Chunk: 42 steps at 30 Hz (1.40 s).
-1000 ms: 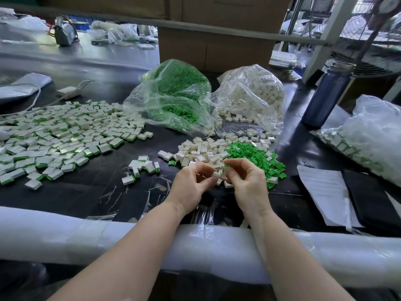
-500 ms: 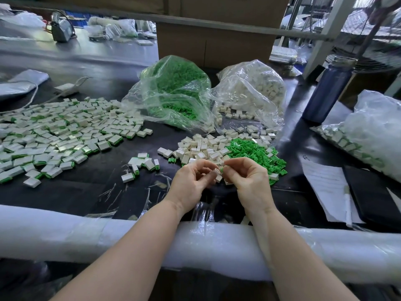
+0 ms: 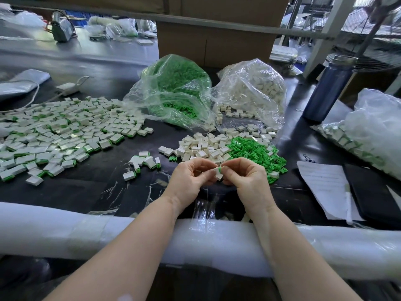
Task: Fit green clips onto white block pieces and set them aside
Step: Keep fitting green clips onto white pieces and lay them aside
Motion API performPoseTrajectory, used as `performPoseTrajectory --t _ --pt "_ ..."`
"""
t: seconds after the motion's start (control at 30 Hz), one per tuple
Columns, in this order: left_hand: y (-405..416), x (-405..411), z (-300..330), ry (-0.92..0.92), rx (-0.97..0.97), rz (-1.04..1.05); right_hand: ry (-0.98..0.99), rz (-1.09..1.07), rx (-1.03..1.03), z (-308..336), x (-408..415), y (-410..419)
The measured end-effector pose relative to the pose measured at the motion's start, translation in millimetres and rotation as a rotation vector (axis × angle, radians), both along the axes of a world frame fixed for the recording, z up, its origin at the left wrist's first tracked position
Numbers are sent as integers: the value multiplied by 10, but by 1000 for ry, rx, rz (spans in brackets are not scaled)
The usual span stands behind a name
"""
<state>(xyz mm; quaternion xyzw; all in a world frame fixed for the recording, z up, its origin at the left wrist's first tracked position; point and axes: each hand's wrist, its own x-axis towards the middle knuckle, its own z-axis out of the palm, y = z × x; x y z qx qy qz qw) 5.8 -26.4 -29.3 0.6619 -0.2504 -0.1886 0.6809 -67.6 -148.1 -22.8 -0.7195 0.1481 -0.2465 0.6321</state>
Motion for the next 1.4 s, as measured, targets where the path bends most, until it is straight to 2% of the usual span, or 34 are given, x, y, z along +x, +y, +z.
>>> performPoseTrajectory --t 0.57,0.8,0.9,1.0,1.1,1.17,1.27,1.4 --pt "-3 -36 23 -137 122 -42 66 -6 -81 -12 -13 11" --pt "-5 -23 9 -191 118 -26 26 -64 17 -11 3 13" --pt "-13 -12 -12 -208 141 -3 2 -73 -45 -10 9 21" --pt "-16 -11 -18 -206 168 31 -26 -301 -157 -47 12 -22" --pt "-19 -12 -8 -196 169 52 45 -639 -71 -78 0 -156" --pt "-13 -10 1 -227 177 66 139 -733 -45 -89 -13 -203" --pt "-5 -10 -2 -261 197 67 245 -681 -136 -98 -3 -172" --pt "-18 0 -18 -240 202 67 172 -503 -68 -112 40 -141"
